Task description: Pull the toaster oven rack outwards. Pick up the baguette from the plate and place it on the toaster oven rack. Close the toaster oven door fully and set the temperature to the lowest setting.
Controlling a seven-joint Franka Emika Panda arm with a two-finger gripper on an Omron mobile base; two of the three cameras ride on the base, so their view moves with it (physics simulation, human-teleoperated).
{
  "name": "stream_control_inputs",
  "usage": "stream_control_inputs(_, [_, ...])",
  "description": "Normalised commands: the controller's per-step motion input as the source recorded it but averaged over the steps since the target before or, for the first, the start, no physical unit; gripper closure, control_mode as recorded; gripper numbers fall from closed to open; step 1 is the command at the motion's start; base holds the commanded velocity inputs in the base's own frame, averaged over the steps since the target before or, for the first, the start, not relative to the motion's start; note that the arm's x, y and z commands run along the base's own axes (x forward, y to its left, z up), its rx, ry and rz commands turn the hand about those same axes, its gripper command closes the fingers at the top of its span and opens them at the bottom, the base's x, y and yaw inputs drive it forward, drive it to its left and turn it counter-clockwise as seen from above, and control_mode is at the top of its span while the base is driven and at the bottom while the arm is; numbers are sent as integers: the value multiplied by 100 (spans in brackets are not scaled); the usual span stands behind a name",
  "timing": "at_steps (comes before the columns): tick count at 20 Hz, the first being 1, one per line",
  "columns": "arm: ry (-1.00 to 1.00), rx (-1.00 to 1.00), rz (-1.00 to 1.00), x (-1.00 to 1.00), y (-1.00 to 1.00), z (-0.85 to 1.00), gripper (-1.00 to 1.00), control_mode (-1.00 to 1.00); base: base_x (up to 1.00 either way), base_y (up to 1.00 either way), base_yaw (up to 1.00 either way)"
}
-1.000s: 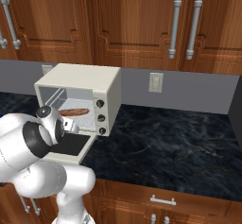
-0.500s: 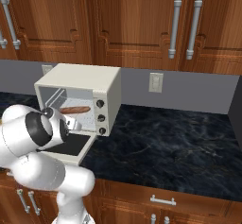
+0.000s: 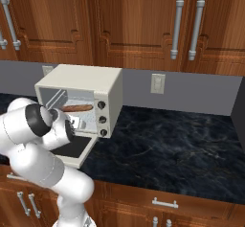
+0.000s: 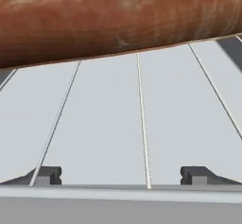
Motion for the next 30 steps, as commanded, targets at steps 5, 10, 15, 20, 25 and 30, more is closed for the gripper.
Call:
stream_control_inputs(5, [-7,0,0,31,0,0,-100,-100,0,0,0])
stream_control_inputs(10, [-7,0,0,30,0,4,-100,-100,0,0,0])
stream_control_inputs(15, [-11,0,0,26,0,13,-100,-100,0,0,0])
stream_control_inputs(20, [-13,0,0,11,-2,29,-100,-100,0,0,0])
stream_control_inputs(25, [-8,6,5,-53,-13,56,-100,-100,0,0,0])
stream_control_inputs(30, [-1,10,3,-74,-17,79,-100,-100,0,0,0])
